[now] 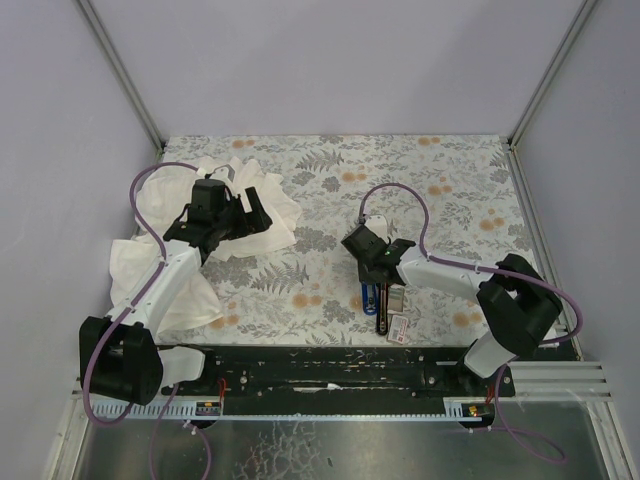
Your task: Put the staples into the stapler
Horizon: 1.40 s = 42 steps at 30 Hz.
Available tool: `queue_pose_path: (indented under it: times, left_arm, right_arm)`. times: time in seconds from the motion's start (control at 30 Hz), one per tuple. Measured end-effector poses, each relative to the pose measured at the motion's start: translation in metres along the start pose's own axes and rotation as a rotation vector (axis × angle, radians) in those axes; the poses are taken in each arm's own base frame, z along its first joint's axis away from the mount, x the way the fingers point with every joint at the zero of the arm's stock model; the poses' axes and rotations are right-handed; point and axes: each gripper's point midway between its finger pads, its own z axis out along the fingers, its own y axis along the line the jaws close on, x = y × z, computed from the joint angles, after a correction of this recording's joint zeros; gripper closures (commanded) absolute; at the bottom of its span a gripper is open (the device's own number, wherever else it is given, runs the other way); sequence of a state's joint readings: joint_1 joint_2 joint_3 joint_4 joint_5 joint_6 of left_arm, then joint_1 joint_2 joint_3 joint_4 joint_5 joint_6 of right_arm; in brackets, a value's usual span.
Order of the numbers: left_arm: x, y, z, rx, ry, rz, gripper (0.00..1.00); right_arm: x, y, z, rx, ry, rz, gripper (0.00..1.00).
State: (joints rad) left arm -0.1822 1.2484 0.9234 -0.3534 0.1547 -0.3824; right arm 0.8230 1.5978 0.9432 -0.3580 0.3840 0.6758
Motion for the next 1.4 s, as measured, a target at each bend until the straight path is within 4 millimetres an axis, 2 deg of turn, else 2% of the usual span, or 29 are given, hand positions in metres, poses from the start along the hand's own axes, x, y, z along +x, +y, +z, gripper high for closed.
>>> queue_pose_path:
  times: [0.1,0.3,0.47,0.53,0.6,0.67,0.77,0.83,0.9,1.13,1.4]
  left_arm:
    - [0.0,0.0,0.0,0.0,0.0,0.0,0.13]
    - [0.0,0.0,0.0,-0.001,0.0,0.0,0.13]
    - [0.002,0.0,0.001,0.002,0.004,0.0,0.14]
    - [0.007,0.0,0.002,0.013,0.018,-0.002,0.14]
    - [0.011,-0.001,0.002,0.024,0.031,-0.003,0.14]
    - [0.014,-0.002,0.002,0.036,0.04,-0.004,0.14]
    - [0.015,-0.004,0.002,0.047,0.045,-0.004,0.14]
    - [0.016,-0.005,0.002,0.052,0.047,-0.004,0.14]
    - [0.016,-0.005,0.002,0.052,0.047,-0.004,0.14]
    - [0.018,-0.004,0.006,0.048,0.059,-0.007,0.14]
    - [0.018,-0.003,0.007,0.047,0.06,-0.007,0.14]
  right_arm:
    - [0.0,0.0,0.0,-0.002,0.002,-0.001,0.57]
    - [0.001,-0.004,-0.004,0.0,0.016,-0.011,0.44]
    - [-0.024,-0.012,-0.036,-0.07,-0.047,0.024,0.44]
    - [-0.04,-0.022,-0.054,-0.109,-0.092,0.065,0.44]
    - [-0.045,-0.036,-0.062,-0.121,-0.117,0.096,0.46]
    - [-0.035,-0.053,-0.06,-0.106,-0.105,0.11,0.49]
    - [0.0,-0.075,-0.043,-0.066,-0.012,0.098,0.58]
    - [0.022,-0.083,-0.035,-0.06,0.047,0.068,0.61]
    - [0.036,-0.082,-0.032,-0.081,0.087,0.03,0.62]
    - [0.043,-0.07,-0.023,-0.166,0.125,-0.086,0.65]
    - [0.043,-0.063,-0.017,-0.203,0.127,-0.133,0.67]
